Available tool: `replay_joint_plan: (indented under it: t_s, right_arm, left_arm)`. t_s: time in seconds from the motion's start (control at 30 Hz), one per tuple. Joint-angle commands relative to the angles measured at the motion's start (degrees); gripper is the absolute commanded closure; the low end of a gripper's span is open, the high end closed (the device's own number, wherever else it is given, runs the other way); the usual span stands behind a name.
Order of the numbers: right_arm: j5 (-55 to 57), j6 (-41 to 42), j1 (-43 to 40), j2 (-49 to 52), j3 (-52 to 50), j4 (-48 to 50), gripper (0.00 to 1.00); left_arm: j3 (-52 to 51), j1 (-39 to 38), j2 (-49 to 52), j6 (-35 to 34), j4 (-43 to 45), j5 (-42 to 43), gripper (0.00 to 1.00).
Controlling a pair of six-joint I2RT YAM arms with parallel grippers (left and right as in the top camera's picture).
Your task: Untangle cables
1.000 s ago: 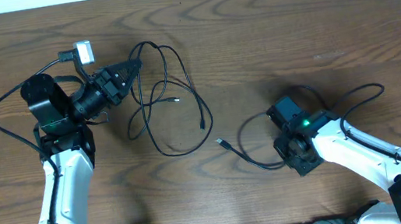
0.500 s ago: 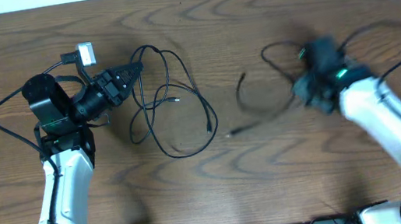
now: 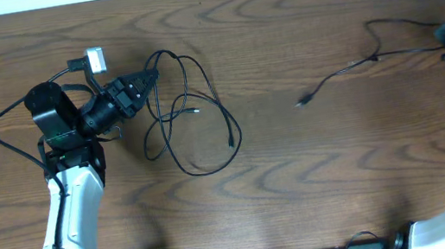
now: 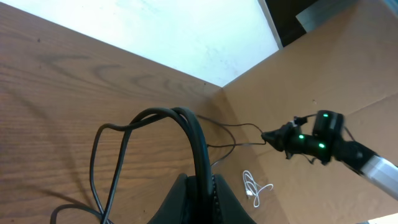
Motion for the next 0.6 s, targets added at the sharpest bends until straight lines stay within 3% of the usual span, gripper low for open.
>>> replay_joint_plan:
  t_s: [0.0, 0.2, 0.37, 0.57]
  right_arm:
    - [0.57, -5.35, -3.04, 6.23, 7.19, 0.00, 0.99]
    - [0.92, -9.51, -5.57, 16.15, 31.06, -8.28, 0.98]
    - [9.42, -12.37, -6.71, 20.50, 52.70, -13.44, 0.99]
    - [18.05, -19.87, -6.67, 21.44, 57.64, -8.90, 0.99]
  left_arm:
    - [0.46, 0.02, -0.48, -0.11, 0.24, 0.07, 0.93]
    - [0.46, 0.02, -0.48, -0.11, 0.24, -0.15, 0.92]
    - [0.46, 0.02, -0.48, -0.11, 0.24, -0.15, 0.92]
    - [0.46, 0.02, -0.48, -0.09, 0.24, -0.55, 0.93]
